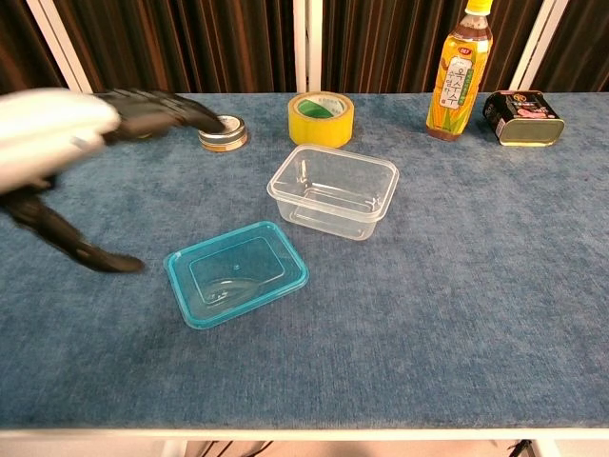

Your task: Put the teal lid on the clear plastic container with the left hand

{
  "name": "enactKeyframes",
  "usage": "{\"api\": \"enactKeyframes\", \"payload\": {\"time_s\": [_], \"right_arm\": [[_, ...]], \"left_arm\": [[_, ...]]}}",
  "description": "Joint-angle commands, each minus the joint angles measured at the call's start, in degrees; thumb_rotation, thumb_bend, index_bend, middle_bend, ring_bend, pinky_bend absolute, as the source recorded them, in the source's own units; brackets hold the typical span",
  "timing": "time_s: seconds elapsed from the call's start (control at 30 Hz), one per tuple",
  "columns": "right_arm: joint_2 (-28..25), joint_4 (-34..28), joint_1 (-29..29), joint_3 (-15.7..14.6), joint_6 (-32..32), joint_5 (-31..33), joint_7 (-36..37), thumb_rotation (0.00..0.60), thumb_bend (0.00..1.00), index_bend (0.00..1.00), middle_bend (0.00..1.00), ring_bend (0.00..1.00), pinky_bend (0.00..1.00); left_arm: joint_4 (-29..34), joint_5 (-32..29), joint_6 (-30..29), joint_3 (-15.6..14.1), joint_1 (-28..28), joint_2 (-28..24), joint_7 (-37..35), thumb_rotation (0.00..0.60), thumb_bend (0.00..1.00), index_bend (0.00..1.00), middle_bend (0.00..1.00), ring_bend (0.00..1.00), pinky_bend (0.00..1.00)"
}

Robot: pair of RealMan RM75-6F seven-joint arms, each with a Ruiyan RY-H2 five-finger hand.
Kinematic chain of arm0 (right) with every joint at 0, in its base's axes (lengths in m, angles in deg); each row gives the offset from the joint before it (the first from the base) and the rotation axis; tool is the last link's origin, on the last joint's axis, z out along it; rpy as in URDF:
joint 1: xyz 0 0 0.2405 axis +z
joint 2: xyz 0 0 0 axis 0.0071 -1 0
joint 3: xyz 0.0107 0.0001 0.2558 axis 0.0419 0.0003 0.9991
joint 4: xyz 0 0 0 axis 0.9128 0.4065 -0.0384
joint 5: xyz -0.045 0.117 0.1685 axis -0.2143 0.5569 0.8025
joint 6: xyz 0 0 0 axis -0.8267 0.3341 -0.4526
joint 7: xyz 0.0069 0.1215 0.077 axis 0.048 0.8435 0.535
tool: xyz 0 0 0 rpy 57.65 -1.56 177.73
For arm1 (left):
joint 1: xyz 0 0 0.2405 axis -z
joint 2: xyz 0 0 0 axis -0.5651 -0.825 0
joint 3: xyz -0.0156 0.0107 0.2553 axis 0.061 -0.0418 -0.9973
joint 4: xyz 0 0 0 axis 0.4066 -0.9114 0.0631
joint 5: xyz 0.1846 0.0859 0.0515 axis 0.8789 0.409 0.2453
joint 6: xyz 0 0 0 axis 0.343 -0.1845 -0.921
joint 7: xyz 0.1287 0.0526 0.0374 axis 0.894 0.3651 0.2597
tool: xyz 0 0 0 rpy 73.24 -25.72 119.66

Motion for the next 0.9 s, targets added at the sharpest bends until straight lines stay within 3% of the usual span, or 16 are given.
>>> {"api": "enactKeyframes", "payload": {"time_s": [0.03,0.3,0.9], "right_arm": [[0.0,-0.1,-0.1,-0.1,0.1,0.3,-0.2,0.6,0.1,0.0,0.0,0.0,0.0],[0.6,0.5,-0.3,-0.1,0.4,1.0,0.0,0.6,0.1,0.0,0.0,0.0,0.0],[0.9,1.0,-0.4,-0.2,0.5,1.5,0.3,0.6,0.1,0.0,0.0,0.0,0.0]], "left_arm": [[-1.9,-1.2,4.9,0.2,3.7,4.5,1.5,0.6,0.0,0.1,0.05,0.0,0.0],[-6.1,-7.5,8.3,1.7,6.0,11.2,6.0,0.6,0.0,0.08,0.05,0.0,0.0],[-12.5,-16.8,11.1,1.5,8.5,18.3,9.8,0.6,0.0,0.08,0.05,0.0,0.0]]}}
